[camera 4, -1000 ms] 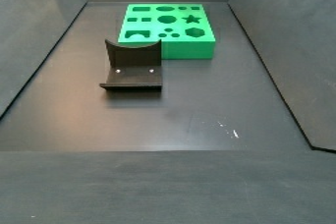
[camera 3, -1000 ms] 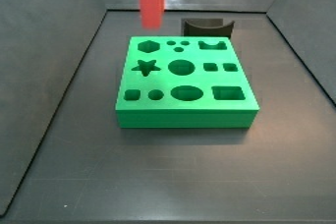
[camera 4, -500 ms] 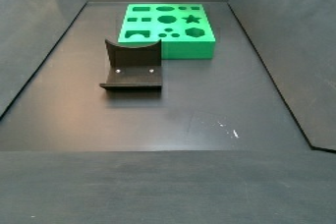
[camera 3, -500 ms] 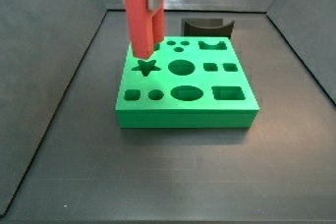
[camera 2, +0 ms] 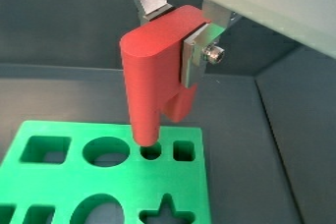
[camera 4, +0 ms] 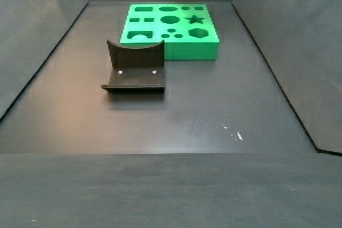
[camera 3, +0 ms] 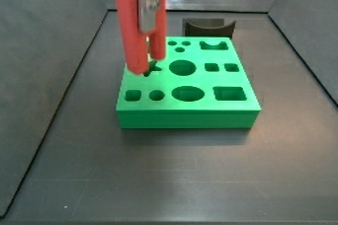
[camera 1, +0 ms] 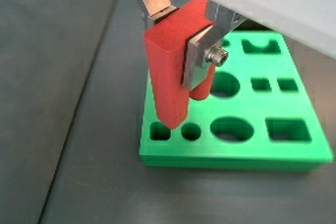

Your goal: Insert the square-circle object.

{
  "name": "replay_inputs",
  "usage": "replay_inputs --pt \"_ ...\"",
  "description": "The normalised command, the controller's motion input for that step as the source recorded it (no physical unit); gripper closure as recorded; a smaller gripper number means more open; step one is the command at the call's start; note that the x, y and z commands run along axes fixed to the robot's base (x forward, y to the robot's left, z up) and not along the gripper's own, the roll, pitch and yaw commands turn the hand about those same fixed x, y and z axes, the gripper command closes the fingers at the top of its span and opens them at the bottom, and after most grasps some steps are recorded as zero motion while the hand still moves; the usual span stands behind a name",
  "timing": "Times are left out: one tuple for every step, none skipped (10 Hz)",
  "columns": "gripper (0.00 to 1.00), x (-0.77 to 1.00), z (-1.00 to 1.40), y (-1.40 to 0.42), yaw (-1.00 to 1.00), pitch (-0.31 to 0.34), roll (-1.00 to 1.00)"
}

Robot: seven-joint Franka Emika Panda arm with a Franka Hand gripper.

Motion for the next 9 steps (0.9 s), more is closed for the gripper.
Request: replay_inputs --pt "1.0 -0.02 -0.55 0.0 -0.84 0.11 -0.18" --pt "1.0 0.0 -0.25 0.06 -0.89 0.134 -0.03" --pt "1.0 0.0 -0.09 0.0 -1.0 0.066 -0.01" --pt "1.0 0.0 0.0 0.0 -1.0 0.0 -0.01" --pt "1.0 0.0 0.0 0.0 -1.0 0.0 0.0" --pt "1.0 0.0 -0.04 0.0 -1.0 0.0 0.02" --pt "1.0 0.02 -0.15 0.0 -1.0 0.0 0.0" --pt "1.0 0.19 -0.12 0.08 -0.89 0.0 0.0" --pt "1.0 0.16 -0.19 0.12 -0.88 0.0 0.0"
